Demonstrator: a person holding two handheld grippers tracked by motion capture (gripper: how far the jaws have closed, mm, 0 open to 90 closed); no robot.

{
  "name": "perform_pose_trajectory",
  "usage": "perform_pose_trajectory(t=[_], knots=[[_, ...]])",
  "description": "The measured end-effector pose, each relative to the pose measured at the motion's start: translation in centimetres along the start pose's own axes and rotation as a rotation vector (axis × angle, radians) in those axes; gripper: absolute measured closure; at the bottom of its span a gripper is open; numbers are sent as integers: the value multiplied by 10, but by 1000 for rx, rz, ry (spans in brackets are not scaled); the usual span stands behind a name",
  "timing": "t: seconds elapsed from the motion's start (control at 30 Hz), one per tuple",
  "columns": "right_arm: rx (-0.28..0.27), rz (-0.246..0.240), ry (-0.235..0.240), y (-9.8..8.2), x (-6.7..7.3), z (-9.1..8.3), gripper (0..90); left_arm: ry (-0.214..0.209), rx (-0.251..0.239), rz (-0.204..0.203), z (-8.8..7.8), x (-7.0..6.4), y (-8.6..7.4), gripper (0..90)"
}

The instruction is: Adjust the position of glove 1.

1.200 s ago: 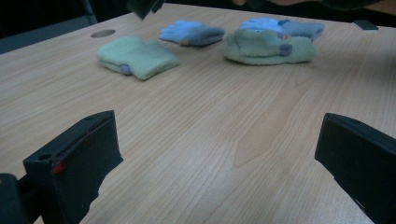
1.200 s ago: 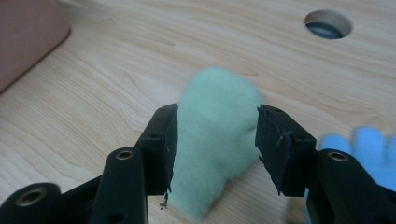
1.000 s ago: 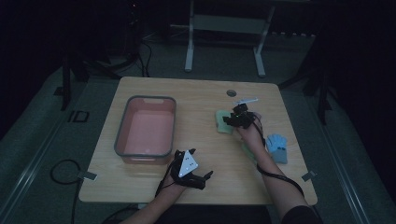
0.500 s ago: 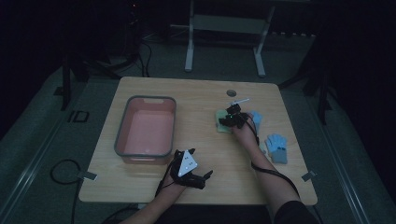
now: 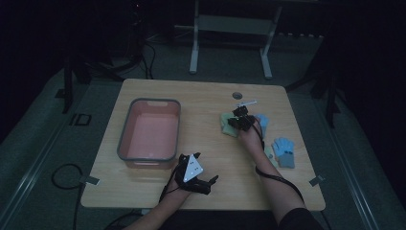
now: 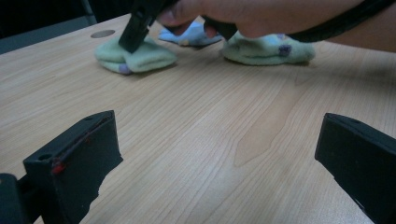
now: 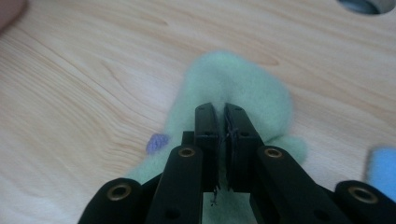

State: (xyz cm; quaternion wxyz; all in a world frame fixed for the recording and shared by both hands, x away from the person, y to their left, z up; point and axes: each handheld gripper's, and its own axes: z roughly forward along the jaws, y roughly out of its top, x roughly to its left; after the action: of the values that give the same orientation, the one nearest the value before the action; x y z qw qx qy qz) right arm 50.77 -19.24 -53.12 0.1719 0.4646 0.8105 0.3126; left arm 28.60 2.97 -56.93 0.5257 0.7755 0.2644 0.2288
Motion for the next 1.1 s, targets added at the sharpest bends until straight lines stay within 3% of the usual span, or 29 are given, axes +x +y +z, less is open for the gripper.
perform_pose_trajectory(t=[0.2, 0.37, 0.63, 0.9, 0.97, 1.1], knots=[[-49, -12, 25, 7, 7, -29, 851, 3, 1, 7, 0, -1, 0, 2], [-93, -59, 59, 9, 21, -59, 851, 5, -1, 5, 0, -1, 0, 1], [-140, -87, 111, -4, 46, -100, 850, 7, 1, 7, 0, -1, 0, 1], [-147, -101, 98, -29, 65, -118, 849, 9, 4, 13, 0, -2, 0, 2], [-150, -115, 76, -35, 69, -120, 849, 9, 4, 14, 0, -2, 0, 2], [-136, -95, 80, -44, 70, -117, 849, 7, 4, 14, 0, -2, 0, 1]])
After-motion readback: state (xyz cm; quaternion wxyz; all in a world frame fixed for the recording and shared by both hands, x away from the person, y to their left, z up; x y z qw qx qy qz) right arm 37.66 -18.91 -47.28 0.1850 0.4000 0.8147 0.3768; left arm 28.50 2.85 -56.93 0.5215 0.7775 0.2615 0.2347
